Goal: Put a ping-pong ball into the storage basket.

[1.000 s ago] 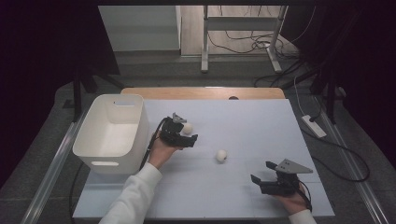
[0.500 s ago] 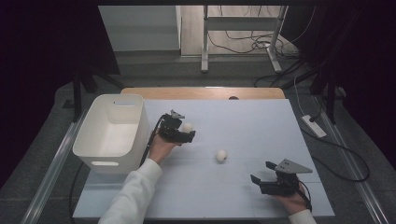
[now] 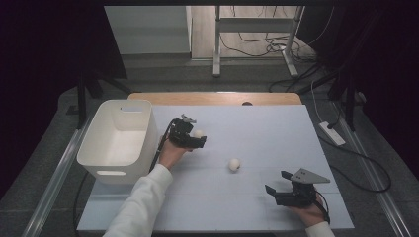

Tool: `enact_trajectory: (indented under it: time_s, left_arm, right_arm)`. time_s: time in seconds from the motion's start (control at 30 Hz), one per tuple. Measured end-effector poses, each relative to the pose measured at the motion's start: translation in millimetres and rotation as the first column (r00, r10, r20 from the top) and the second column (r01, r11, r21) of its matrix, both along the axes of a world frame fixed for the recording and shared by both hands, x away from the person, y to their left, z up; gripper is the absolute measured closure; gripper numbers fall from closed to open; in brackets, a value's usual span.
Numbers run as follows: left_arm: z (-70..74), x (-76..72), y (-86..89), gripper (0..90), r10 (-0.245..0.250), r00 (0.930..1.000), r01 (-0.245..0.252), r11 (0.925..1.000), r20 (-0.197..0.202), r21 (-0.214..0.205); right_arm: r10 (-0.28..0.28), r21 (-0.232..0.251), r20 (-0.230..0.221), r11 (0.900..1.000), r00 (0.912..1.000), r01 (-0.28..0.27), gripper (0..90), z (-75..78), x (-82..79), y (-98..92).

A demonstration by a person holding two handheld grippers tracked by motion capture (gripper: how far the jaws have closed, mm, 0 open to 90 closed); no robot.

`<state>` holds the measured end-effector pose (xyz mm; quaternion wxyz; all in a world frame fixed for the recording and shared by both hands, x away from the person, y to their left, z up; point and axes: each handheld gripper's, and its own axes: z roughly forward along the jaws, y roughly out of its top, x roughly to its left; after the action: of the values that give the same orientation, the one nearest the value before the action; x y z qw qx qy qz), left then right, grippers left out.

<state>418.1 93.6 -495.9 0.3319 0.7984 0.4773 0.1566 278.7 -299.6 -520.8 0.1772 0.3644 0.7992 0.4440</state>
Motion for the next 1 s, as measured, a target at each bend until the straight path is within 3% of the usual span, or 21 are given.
enact_trajectory:
  time_s: [0.53,1.0]
  left_arm:
    - [-10.0,20.2,0.7,13.9,0.006,0.9985,-0.005,0.9997,-0.055,0.025]
    - [-18.1,33.6,-2.8,14.2,0.009,0.9953,-0.008,0.9999,-0.096,0.008]
  right_arm:
    - [0.000,0.013,-0.005,0.9999,1.0000,0.000,15.1,0.4,0.4,-0.8]
    - [-0.003,0.012,-0.004,0.9999,1.0000,0.003,15.1,0.4,0.4,-1.4]
